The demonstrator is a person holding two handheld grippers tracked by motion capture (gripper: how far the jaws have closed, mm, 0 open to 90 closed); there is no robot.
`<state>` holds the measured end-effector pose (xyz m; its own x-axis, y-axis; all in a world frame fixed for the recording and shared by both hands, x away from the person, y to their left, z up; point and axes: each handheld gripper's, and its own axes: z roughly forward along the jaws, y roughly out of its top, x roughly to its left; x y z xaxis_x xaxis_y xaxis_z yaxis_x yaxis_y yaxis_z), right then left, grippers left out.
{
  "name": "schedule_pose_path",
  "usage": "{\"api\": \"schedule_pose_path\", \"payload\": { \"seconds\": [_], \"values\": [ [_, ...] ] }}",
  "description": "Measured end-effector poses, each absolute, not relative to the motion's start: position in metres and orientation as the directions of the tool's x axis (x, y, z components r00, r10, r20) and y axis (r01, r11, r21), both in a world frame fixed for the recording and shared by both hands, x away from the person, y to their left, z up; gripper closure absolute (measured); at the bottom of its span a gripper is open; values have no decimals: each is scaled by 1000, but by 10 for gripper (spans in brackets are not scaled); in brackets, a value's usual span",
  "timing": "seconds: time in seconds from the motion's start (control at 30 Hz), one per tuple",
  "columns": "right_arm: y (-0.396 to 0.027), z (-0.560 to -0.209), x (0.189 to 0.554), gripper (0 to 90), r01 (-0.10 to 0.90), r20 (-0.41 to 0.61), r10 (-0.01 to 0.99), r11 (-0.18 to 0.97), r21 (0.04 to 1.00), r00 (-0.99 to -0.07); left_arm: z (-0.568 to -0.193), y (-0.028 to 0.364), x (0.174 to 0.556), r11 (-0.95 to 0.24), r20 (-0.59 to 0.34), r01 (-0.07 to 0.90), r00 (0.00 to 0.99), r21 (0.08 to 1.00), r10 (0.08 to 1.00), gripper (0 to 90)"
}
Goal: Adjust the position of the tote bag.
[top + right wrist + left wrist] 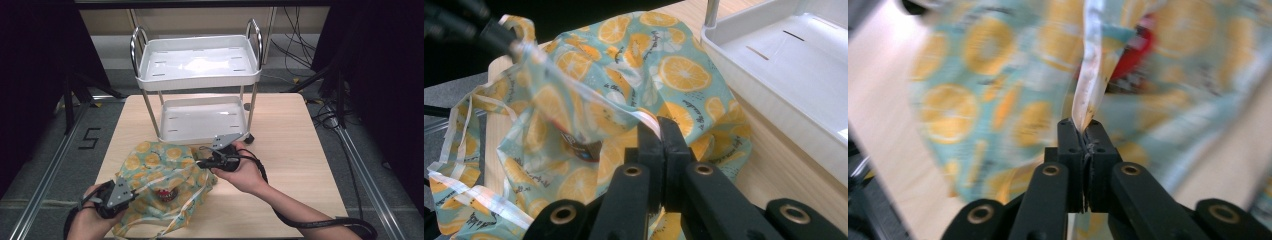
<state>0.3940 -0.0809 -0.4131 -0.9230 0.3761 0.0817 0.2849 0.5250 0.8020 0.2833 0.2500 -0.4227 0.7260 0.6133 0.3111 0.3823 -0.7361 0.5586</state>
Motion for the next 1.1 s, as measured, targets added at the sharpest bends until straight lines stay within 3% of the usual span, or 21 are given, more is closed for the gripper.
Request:
{"api": "schedule_pose_path", "payload": {
  "seconds": [0.7,1.1],
  "values": [
    [-84,-411,399,900,249,28,404,506,826,-914,-410,239,361,-721,385,378,652,581,653,895],
    [-97,-429,411,900,335,41,474,556,760,-880,-421,220,390,-734,398,362,660,575,637,895]
  ]
}}
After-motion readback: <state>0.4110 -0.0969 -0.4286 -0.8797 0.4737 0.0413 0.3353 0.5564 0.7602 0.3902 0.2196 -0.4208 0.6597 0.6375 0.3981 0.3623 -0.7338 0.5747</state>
